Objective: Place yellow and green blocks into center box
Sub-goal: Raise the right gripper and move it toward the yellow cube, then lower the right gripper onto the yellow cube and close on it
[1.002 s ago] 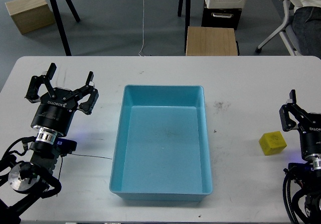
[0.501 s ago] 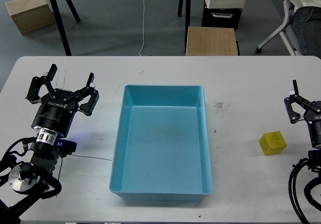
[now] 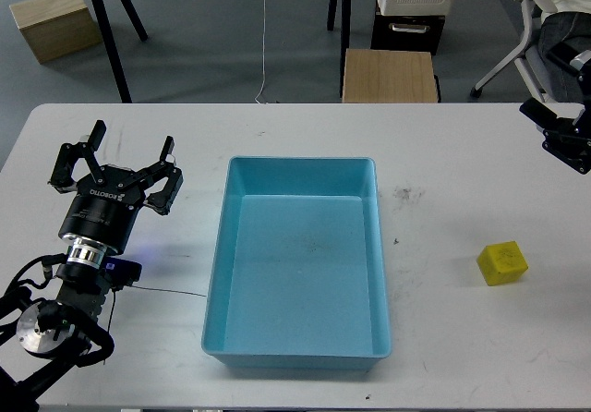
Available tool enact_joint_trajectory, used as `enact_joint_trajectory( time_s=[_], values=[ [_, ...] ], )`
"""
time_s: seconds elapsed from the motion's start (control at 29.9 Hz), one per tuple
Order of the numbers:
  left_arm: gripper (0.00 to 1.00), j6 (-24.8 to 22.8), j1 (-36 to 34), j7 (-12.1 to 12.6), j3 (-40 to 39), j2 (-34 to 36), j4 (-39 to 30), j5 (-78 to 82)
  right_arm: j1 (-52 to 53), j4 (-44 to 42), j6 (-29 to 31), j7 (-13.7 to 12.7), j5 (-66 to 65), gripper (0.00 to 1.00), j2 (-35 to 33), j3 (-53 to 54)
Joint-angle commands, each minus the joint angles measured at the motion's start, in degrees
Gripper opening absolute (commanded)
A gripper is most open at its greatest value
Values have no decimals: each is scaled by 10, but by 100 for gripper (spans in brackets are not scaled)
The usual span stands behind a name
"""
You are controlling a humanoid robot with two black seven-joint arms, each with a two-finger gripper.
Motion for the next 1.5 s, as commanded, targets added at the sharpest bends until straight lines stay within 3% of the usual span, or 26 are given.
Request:
enact_joint_trajectory(
  time_s=[0.0, 0.17, 0.27, 0.37, 0.47, 0.87, 1.2, 1.47],
  values=[
    [100, 1, 1, 0, 0, -7, 1, 0, 67, 33, 0, -63, -2, 93, -112, -101],
    [100, 2, -1, 0, 0, -11, 1, 0, 134, 45, 0, -128, -52, 92, -174, -174],
    [100, 7, 0, 0, 0, -11, 1, 0, 138, 45, 5, -161, -217, 92, -169, -187],
    [100, 13, 0, 0, 0, -11, 1, 0, 137, 45, 11, -165, -328, 92, -145, -209],
    [100, 15, 0, 0, 0, -13, 2, 0, 139, 45, 30, -172, -346, 93, -131, -231],
    [100, 15, 1, 0, 1, -32, 7, 0, 143, 44, 55, -258, -361, 93, -45, -276],
    [100, 15, 1, 0, 1, -32, 8, 0, 162, 41, 63, -271, -413, 94, 7, -300],
    [100, 15, 2, 0, 1, -32, 14, 0, 183, 39, 63, -280, -414, 94, 10, -332]
  ],
)
